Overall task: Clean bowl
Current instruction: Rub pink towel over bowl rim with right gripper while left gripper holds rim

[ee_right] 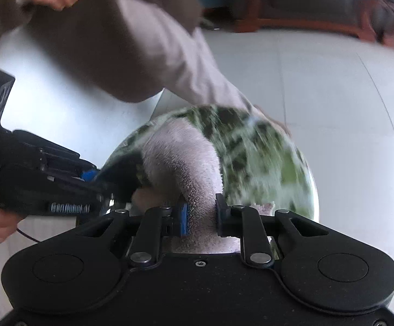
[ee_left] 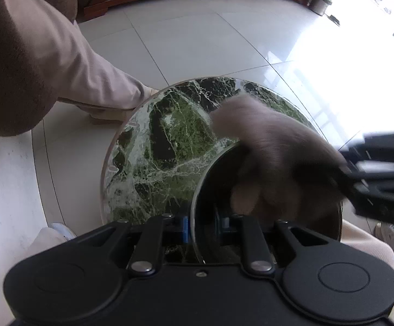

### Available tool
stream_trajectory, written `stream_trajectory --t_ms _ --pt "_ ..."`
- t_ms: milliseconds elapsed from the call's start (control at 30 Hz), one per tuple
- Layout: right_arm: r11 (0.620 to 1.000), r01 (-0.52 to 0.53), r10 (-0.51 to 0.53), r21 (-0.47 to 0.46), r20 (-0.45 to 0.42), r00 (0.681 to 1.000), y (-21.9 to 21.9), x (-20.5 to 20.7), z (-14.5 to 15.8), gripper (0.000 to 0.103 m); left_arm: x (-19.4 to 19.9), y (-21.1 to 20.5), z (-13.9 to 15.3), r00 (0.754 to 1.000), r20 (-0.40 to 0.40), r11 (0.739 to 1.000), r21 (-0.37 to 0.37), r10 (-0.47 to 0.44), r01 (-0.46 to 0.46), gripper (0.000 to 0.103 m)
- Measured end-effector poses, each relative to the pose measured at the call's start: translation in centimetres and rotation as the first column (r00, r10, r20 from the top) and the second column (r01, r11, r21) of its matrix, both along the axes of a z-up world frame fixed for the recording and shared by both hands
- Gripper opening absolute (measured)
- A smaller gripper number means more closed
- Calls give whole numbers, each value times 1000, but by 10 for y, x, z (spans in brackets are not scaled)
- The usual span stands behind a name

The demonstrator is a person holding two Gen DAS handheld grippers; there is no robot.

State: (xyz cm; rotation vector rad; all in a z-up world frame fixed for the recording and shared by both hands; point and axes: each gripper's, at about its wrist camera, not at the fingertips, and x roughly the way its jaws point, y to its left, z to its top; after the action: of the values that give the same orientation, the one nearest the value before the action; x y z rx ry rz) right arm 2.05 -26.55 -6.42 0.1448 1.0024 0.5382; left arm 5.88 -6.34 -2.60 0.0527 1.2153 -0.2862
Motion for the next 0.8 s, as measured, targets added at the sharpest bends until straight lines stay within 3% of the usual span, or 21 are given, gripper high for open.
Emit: stream_trajectory --t_ms 133,333,467,633,800 --pt "1000 21 -20 -14 7 1000 -1 -10 2 19 2 -4 0 1000 -3 999 26 -30 30 18" --pt "991 -71 79 -117 66 995 25 24 9 19 3 -8 -2 998 -9 996 59 -68 69 20" --pt "996 -45 48 -75 40 998 19 28 4 19 2 -7 -3 999 -3 997 57 -47 47 20" --pt "999 48 -47 1 -37 998 -2 0 -10 21 1 -5 -5 999 0 998 44 -36 36 20" --pt "990 -15 22 -139 51 998 22 7 1 21 3 -9 -6 997 -3 995 66 -78 78 21"
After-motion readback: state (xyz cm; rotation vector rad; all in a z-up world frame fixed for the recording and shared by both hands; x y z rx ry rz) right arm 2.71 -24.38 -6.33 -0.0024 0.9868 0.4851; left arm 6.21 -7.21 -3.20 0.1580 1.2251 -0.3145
